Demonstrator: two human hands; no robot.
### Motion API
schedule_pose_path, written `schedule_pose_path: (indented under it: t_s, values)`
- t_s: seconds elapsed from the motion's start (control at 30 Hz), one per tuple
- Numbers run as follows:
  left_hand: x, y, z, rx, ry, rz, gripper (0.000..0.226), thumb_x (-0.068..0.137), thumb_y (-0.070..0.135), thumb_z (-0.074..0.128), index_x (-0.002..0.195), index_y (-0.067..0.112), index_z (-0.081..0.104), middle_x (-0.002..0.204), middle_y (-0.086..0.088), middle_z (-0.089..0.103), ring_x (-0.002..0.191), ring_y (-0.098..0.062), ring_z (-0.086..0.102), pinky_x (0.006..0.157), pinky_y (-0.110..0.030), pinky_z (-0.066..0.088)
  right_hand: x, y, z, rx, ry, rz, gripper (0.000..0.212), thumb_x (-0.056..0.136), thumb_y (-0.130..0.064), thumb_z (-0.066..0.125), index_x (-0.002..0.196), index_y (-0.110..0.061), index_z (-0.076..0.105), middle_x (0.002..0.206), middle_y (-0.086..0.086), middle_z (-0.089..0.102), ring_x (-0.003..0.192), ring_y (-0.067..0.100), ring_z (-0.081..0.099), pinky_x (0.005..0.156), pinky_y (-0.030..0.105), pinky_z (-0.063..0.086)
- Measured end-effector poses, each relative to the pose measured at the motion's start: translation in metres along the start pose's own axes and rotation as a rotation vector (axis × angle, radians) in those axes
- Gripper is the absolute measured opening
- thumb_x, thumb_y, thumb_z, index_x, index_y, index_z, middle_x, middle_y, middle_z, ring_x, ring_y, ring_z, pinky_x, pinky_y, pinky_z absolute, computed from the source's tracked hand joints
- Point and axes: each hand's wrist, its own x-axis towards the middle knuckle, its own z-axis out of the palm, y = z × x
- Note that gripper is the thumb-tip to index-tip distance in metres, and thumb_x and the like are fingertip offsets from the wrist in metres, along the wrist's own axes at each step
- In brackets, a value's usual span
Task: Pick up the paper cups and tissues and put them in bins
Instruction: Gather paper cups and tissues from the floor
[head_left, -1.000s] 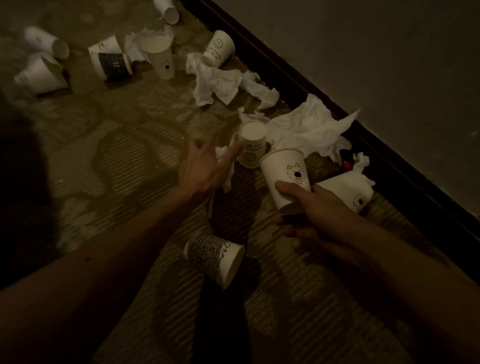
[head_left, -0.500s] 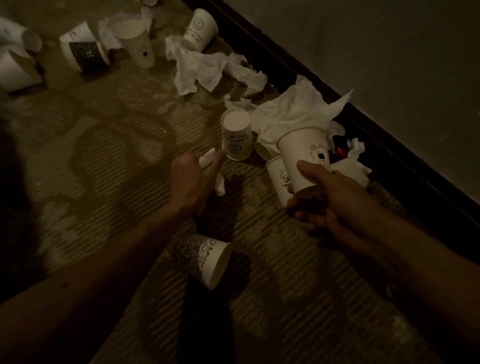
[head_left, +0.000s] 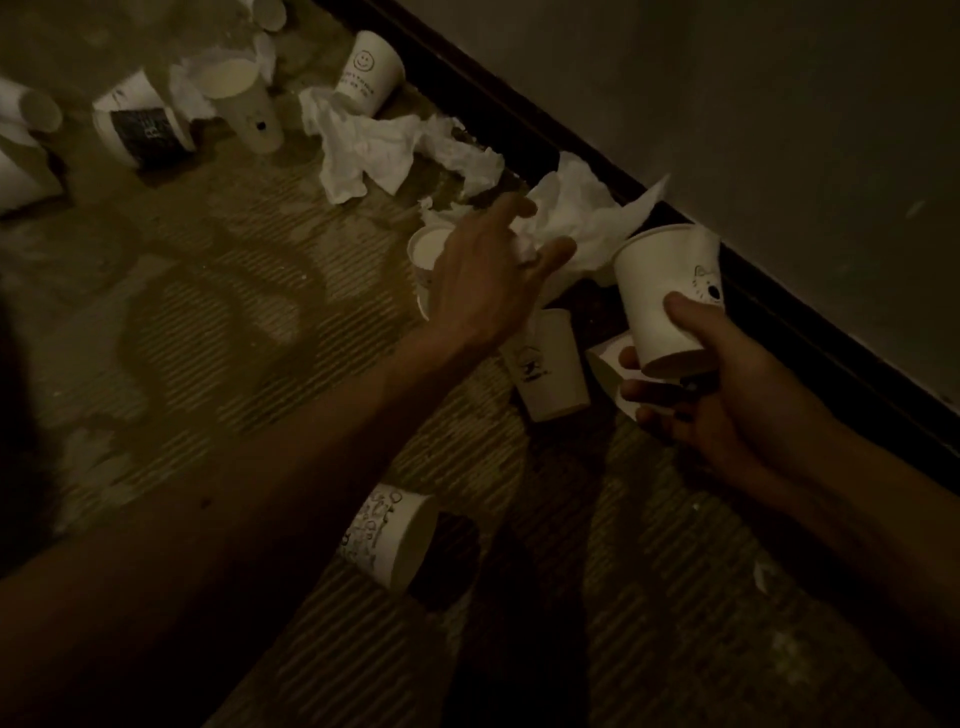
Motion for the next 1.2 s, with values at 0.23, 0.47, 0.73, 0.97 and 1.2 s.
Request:
schedule_pose_path:
  t_s: [0.23,0.47,0.73,0.97,1.2]
  values:
    - [0.018,-0.011,0.026,0.208,-0.125,0.115,0.056,0.075,0.059,0.073,0.118,0.024,0.064,0.115,-0.002,0.049,0.096,-0.012,0.043,0.073,-0.027,0.033,-0.005,0.007,-0.017,0.031,0.003,0.025,0.06,0.058,-0.054,0.068,0.107,-0.02,0.062,0.094,0.007,0.073,0.066,0.014,0.07,0.054,0.026,0.055]
    - [0.015,-0.007,0.018,0.1,0.018,0.168,0.017,0.095,0.026,0.06,0.094,0.013,0.071,0.102,-0.002,0.057,0.089,-0.013,0.052,0.072,-0.027,0.035,-0.008,0.005,-0.023,0.013,0.006,0.006,0.059,0.058,-0.054,0.067,0.105,-0.019,0.062,0.089,0.004,0.074,0.072,0.017,0.068,0.058,0.029,0.054]
    - [-0.007,0.012,-0.013,-0.111,0.097,0.131,0.029,0.103,0.032,0.045,0.088,0.01,0.057,0.071,0.009,0.054,0.062,-0.003,0.052,0.056,-0.024,0.04,-0.017,0.0,-0.018,0.016,-0.017,-0.025,0.057,0.058,-0.052,0.066,0.105,-0.02,0.06,0.097,0.01,0.072,0.075,0.021,0.066,0.063,0.033,0.052]
    - [-0.047,0.036,-0.033,-0.425,0.104,0.153,0.065,0.089,0.056,0.051,0.069,-0.004,0.061,0.056,-0.008,0.063,0.05,-0.02,0.062,0.047,-0.028,0.048,-0.031,-0.006,-0.025,0.125,-0.116,-0.064,0.052,0.068,-0.056,0.058,0.111,-0.027,0.063,0.105,0.008,0.074,0.093,0.022,0.073,0.079,0.039,0.053]
    - [-0.087,0.056,-0.01,-0.634,-0.093,0.036,0.022,0.081,0.032,0.073,0.082,0.01,0.071,0.074,0.0,0.073,0.071,-0.012,0.072,0.06,-0.026,0.057,-0.045,-0.008,-0.024,0.439,-0.395,-0.013,0.052,0.089,-0.055,0.047,0.114,-0.017,0.073,0.126,0.013,0.065,0.117,0.03,0.063,0.09,0.048,0.053]
